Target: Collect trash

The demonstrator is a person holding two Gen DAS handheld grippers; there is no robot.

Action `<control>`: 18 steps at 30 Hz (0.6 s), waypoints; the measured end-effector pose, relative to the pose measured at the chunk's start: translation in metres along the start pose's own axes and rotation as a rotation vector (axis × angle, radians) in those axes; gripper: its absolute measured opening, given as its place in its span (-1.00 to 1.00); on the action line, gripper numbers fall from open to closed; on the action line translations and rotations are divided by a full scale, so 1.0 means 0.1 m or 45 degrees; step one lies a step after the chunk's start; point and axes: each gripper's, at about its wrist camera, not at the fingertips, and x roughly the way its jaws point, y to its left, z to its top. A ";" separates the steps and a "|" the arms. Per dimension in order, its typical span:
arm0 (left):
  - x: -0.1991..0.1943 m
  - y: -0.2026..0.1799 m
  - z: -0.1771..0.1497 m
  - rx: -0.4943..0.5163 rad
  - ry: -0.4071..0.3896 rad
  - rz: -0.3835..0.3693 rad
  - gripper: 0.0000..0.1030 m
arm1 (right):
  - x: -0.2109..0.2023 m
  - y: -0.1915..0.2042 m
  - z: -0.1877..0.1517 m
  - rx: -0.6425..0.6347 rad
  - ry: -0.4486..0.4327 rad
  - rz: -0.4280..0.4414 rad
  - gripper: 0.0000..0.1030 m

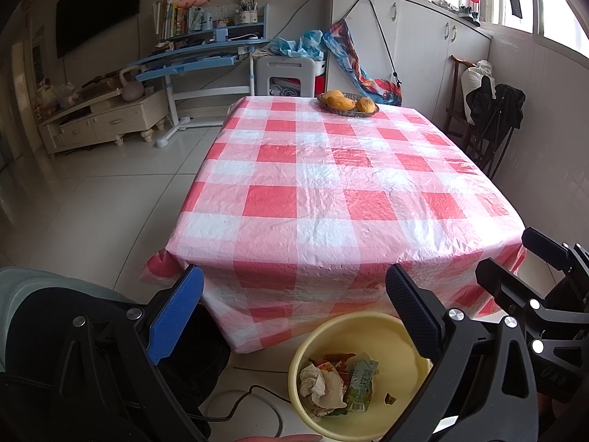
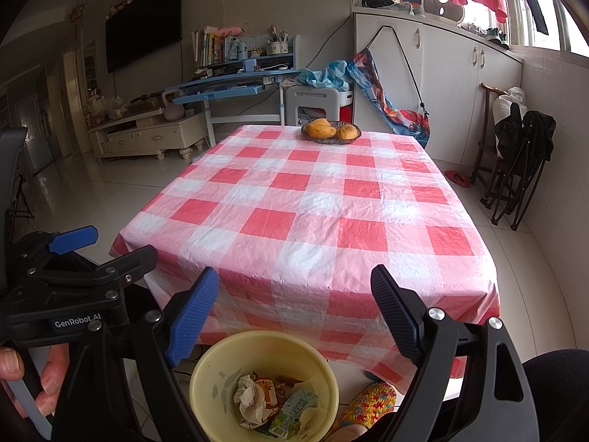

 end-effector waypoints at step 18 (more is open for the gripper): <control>0.04 0.08 -0.04 -0.073 -0.012 0.004 0.86 | 0.01 -0.16 0.01 0.038 0.001 -0.004 0.62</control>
